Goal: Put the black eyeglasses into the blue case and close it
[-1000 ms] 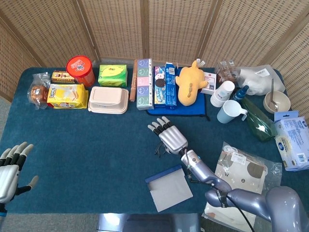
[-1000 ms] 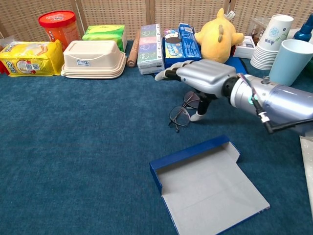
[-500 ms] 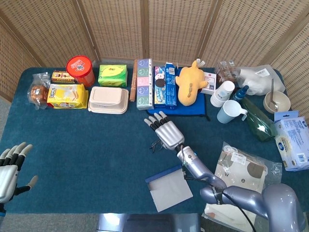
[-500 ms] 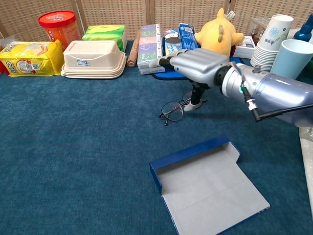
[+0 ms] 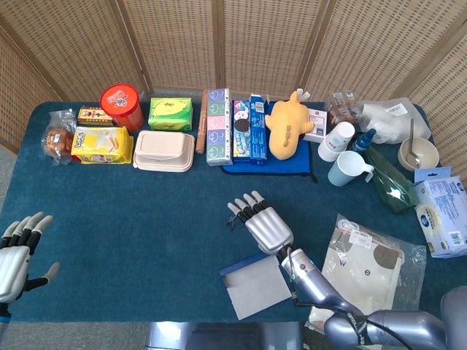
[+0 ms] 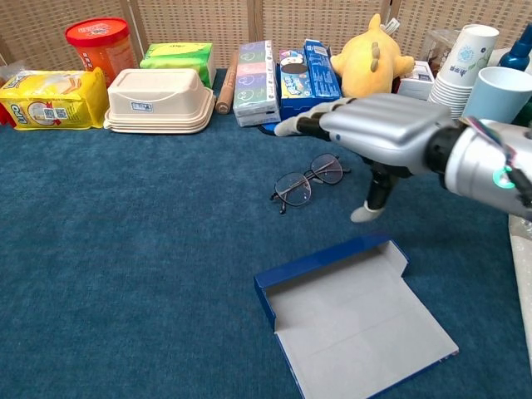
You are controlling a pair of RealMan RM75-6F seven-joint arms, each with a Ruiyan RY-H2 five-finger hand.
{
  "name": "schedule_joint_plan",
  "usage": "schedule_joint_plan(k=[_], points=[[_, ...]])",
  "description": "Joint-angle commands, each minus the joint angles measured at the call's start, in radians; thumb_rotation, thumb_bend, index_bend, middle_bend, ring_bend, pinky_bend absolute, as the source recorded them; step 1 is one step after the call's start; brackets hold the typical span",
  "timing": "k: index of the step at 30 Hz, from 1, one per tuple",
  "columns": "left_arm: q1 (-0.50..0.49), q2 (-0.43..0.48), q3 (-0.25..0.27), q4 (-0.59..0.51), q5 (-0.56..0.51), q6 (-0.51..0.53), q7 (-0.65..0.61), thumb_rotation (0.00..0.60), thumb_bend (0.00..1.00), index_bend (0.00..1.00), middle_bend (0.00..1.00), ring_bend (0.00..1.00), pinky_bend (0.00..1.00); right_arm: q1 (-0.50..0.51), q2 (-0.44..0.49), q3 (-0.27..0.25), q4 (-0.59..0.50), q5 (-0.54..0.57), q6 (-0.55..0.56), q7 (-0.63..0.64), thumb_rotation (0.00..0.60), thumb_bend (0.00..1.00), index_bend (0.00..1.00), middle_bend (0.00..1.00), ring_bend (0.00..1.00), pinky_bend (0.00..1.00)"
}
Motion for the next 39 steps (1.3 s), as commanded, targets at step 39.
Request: schedule_joint_plan(k=[39], points=[[-0.007,0.011,0.007,-0.054,0.025,0.007,0.054,0.600,0.27,0.06,0.05,0.00,0.00,-0.040,-0.028,0.007,0.275,0.072,0.050,0.136,0.600,0.03,0.00,0.05,0.00,0.06]])
